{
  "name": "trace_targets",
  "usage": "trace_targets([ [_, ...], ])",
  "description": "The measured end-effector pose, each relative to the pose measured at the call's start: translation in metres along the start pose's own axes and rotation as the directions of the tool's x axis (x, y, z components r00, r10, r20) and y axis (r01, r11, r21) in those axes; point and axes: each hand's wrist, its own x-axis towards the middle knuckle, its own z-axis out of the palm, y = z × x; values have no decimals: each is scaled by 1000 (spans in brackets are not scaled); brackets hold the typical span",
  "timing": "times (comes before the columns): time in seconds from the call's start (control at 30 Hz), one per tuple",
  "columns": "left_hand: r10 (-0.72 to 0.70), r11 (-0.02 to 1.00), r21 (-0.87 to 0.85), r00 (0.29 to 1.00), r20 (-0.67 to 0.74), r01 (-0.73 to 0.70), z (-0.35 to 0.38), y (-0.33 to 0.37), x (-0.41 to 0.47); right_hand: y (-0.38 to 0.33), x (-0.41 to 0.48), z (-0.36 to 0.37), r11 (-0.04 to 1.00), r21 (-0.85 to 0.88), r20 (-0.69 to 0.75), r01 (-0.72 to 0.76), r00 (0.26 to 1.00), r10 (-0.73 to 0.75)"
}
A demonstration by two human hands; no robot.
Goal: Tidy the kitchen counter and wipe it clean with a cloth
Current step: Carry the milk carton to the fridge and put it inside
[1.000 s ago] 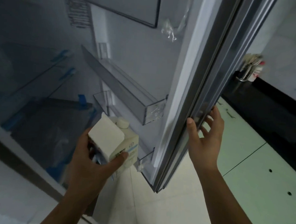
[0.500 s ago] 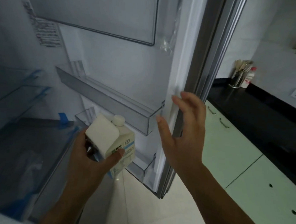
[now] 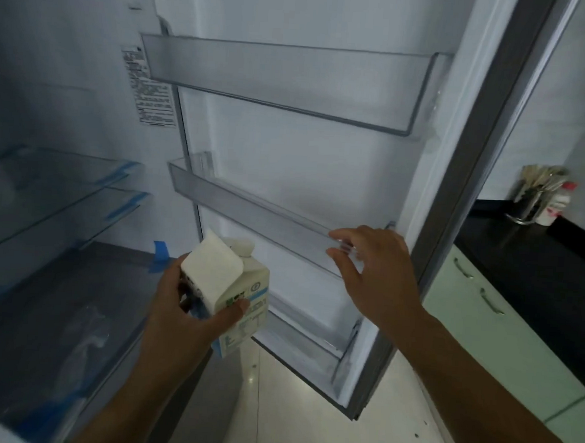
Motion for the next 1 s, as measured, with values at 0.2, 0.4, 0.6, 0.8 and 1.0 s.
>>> trace_targets([
  [0.2,-3,1000,0,1000,1,3,-7,2,27,8,41,-14,999,-43,258,26,966,-14],
  [0.4,-7,1000,2,998,-70,7,-20,2,66,-9,94,37,984,-147,368,99,929,-39],
  [0.6,-16,1000,-1,990,-140,16,-40,-8,101,2,118,86,989,-141,233,40,972,-6],
  [0.8,-58,998,-7,977,-205,58,-61,-19,127,10,127,88,988,-124,199,88,978,-62],
  [1.0,-54,994,66,939,-341,81,-100,-9,133,-41,170,129,960,229,310,164,922,-231],
])
